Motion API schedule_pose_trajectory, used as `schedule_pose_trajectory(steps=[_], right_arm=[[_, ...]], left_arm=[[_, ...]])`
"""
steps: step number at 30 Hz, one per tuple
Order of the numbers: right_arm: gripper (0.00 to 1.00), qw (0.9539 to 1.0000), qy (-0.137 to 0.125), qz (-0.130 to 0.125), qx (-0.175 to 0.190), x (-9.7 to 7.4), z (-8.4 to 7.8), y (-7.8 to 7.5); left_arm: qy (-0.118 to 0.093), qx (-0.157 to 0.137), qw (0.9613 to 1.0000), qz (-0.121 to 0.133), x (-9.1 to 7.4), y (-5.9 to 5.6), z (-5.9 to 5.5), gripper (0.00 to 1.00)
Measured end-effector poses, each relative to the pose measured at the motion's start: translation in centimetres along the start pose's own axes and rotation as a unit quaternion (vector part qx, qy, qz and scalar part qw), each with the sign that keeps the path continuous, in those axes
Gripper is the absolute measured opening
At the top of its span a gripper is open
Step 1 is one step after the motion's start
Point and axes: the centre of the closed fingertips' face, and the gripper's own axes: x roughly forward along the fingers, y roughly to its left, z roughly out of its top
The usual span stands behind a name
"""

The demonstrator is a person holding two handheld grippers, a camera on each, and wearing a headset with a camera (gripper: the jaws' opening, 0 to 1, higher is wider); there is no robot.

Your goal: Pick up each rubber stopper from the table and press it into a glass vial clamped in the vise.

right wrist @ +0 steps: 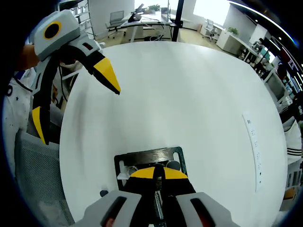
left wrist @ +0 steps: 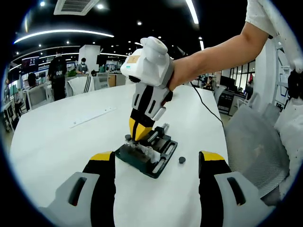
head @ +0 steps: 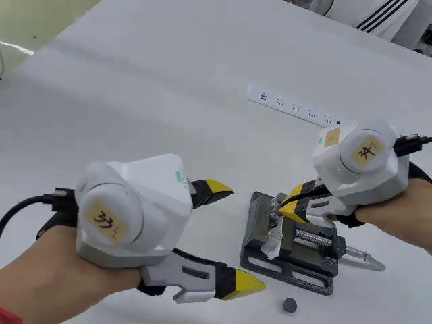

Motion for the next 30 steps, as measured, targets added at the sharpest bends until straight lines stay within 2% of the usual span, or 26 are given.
schedule_pose_trajectory(steps=[10,17,30], right_arm=[[0.01,1.0000,-0.004,-0.001,-0.002,-0.2,0.1,0.2],[0.02,0.9998,-0.017,-0.012,0.005,-1.0,-0.1,0.1],[0.12,0.9976,-0.049,-0.034,0.035,-3.2,-0.7,0.3]], left_arm=[[0.005,0.005,1.0000,0.002,-0.4,-0.1,0.2,0.70],[0.009,0.008,0.9999,0.003,-0.5,-0.1,0.2,0.70],[0.015,0.016,0.9998,0.002,-0.6,-0.3,0.3,0.71]])
